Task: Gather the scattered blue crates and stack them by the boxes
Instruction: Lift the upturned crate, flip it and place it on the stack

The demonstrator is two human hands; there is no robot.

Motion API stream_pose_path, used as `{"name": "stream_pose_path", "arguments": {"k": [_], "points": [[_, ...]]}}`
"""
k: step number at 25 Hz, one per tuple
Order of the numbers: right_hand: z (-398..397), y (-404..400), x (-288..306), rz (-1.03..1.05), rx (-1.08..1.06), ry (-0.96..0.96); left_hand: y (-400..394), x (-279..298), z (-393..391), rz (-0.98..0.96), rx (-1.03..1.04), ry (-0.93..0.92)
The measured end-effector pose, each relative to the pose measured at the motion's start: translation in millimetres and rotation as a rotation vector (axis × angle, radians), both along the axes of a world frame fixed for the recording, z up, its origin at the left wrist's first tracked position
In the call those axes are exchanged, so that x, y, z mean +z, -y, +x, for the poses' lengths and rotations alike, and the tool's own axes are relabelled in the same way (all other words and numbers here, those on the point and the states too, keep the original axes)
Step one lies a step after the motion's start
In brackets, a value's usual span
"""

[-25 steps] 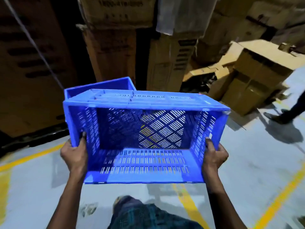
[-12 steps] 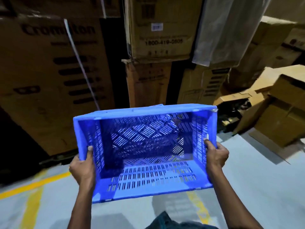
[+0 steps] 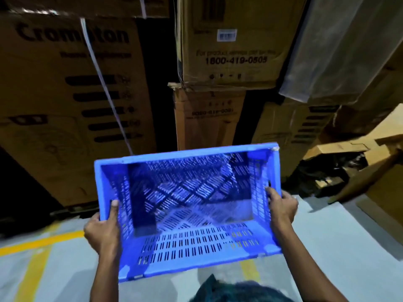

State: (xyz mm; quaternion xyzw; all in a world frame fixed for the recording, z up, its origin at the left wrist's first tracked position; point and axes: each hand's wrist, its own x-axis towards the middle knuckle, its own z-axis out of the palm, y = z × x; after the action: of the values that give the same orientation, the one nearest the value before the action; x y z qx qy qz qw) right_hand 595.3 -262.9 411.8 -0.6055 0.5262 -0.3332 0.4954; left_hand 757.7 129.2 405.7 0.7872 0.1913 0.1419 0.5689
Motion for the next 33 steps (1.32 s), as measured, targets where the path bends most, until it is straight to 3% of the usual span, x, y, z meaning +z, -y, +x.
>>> {"name": "stream_pose_path", "arguments": {"k": [7,15,23,27,33], "points": [[91,58,1,0.110,0.226,-0.054,19,-19,44,0.039,0.184,-0.168],[172,87,6,0.202,0.262,-0.024,39,-28,170,0.004,-0.045,-0.203],[214,114,-12,0.070,0.267,-0.401,52,-85,269,-0.138,-0.250,-0.359],[219,112,-2,0.022,0.224,-0.412,66,-47,246,-0.153,-0.279,-0.298],[235,103,22,-0.046,0.250,-0.417,65,-48,239,-0.072,-0.307,-0.220]]}}
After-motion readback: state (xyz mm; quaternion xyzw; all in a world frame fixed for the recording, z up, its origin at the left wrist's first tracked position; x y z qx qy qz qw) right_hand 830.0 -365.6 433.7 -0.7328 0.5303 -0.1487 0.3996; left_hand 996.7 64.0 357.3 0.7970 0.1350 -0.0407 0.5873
